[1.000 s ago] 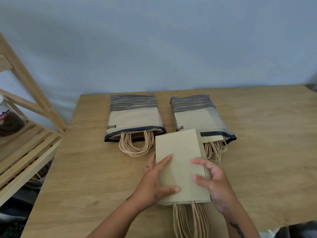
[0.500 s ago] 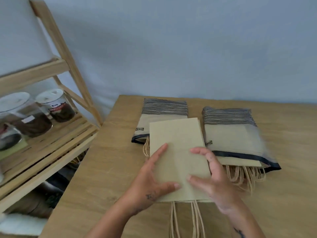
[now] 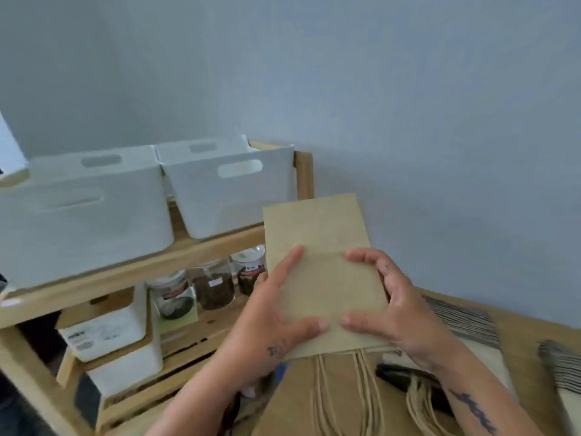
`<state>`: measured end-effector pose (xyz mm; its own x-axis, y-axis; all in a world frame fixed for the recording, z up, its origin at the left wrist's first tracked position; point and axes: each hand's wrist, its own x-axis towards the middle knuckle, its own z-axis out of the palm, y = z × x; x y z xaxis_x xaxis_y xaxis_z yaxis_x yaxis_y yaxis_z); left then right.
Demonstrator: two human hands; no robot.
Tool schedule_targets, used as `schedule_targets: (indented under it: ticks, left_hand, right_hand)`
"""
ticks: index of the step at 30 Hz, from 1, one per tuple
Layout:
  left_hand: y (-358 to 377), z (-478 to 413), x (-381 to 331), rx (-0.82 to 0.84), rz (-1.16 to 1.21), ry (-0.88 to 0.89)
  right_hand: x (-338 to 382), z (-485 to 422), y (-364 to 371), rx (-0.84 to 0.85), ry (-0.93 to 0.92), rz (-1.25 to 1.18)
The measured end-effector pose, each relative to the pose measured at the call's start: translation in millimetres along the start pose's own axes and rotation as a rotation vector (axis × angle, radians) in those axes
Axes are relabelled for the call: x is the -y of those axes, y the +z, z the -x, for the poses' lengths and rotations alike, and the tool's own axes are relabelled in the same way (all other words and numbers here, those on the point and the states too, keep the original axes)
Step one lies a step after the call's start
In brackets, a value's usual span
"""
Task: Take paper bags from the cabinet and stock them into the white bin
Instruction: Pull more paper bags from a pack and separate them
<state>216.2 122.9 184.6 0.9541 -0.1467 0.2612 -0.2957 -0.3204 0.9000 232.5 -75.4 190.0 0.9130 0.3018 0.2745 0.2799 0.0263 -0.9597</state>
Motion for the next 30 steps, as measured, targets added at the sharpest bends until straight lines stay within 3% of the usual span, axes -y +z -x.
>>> schedule_targets:
  ticks: [10, 18, 25, 30]
  left_hand:
    - [-186.6, -100.6, -54.4, -0.114, -0.213, 0.243]
    - [-259.6, -181.4, -115.1, -0.152, -0.230, 0.267]
    - [-285.3, -283.0, -100.1, -0.234, 0.005, 0.071]
    - [-272.5, -307.5, -28.5, -0.191, -0.192, -0.181]
  right_hand:
    - [93.3, -173.4, 98.4, 0.096, -0.240, 0.003]
    - [165.1, -290.1, 108.2, 0.214, -0.323, 0.003]
    - [170.1, -417.2, 102.0, 0.276, -0.147, 0.102]
    - [87.0, -457.2, 108.9, 0.359, 0.098, 0.275]
